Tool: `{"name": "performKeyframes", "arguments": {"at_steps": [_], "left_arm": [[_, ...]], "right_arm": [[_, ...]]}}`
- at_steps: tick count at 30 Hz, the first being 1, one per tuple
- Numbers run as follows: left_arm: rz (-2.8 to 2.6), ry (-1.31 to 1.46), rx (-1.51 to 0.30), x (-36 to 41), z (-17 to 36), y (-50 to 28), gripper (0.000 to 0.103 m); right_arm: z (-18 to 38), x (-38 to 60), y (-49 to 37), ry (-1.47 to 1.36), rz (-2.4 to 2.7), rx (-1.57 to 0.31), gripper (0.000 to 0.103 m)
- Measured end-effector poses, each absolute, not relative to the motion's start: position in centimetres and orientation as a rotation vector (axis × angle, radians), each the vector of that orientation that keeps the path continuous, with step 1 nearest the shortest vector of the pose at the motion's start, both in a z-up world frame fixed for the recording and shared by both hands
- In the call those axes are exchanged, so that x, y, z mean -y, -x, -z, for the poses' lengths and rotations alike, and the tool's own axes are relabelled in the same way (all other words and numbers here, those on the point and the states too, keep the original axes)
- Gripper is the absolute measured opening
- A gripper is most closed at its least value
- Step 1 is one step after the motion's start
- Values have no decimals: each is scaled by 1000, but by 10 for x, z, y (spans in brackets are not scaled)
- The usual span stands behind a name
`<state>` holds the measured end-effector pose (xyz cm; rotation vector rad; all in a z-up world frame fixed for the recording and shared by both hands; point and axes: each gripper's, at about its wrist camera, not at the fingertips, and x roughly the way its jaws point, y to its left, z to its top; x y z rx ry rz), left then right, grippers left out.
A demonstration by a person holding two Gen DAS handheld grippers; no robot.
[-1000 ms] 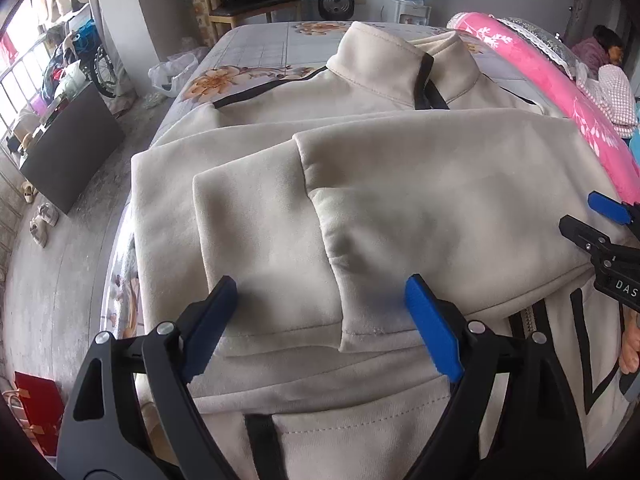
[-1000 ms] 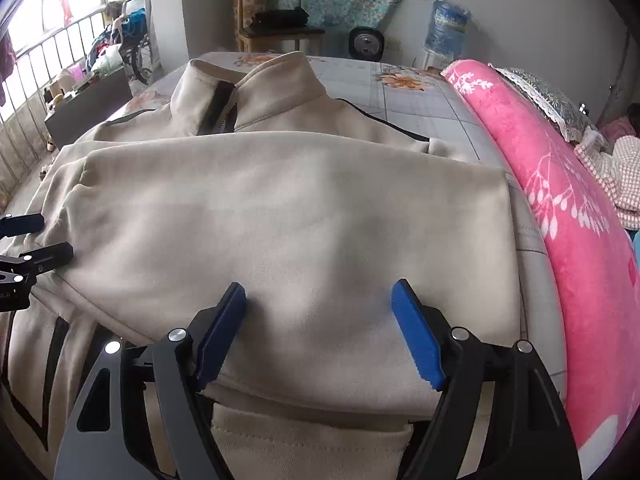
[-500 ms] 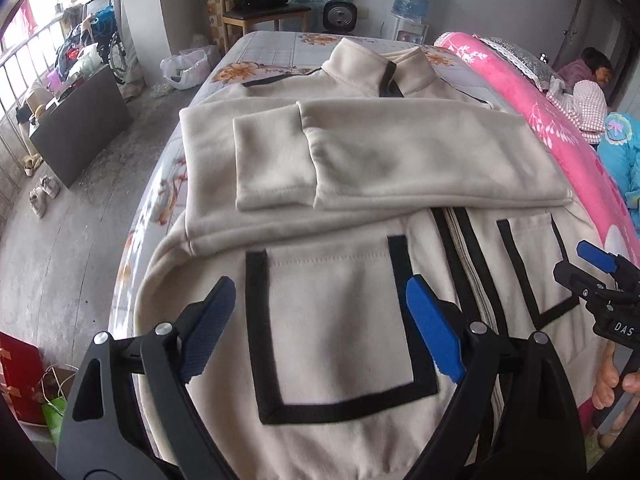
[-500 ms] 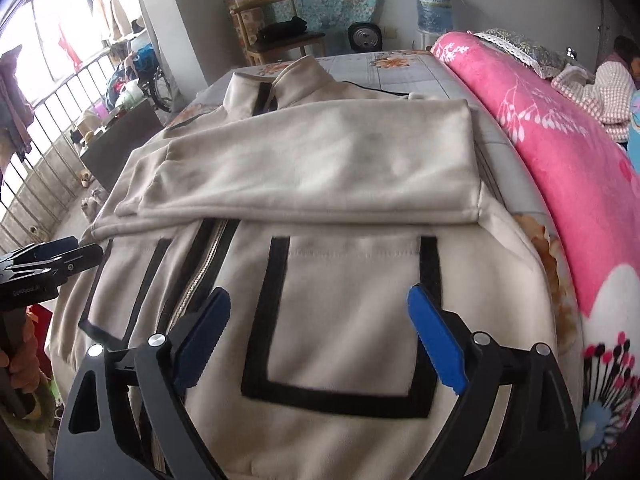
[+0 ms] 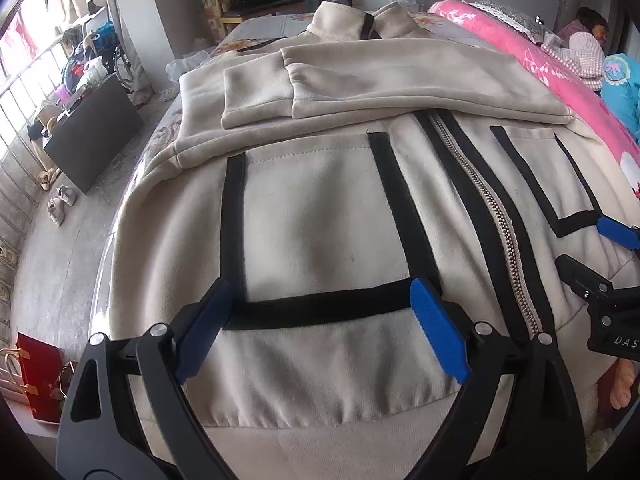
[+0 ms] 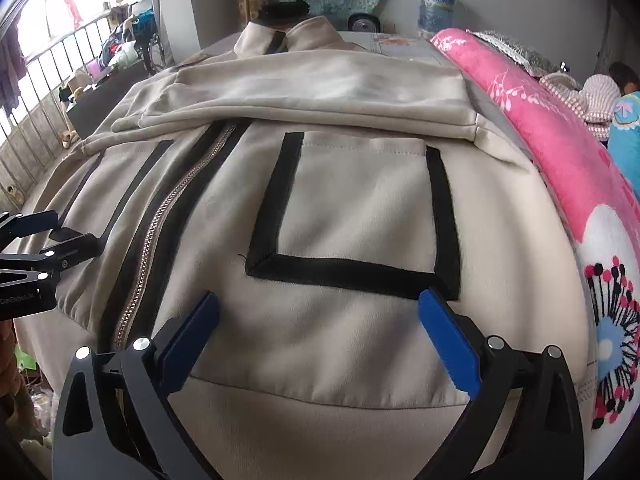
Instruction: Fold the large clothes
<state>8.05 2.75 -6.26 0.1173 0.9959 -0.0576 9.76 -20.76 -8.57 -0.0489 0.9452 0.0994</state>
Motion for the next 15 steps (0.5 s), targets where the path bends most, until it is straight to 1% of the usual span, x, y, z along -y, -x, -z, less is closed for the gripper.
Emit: {"name": "performKeyframes", "arguments": {"at_steps": [4, 7, 15], "left_arm": [[46, -78, -998, -34, 66, -80, 95], [60, -32, -1003, -41, 68, -81, 95], [67, -48, -1023, -40, 68, -83, 95]], "right_arm": [[86, 208, -97, 46, -94, -932, 97], [87, 208, -95, 44, -94, -922, 97], [88, 208, -92, 35, -87, -892, 97]]}}
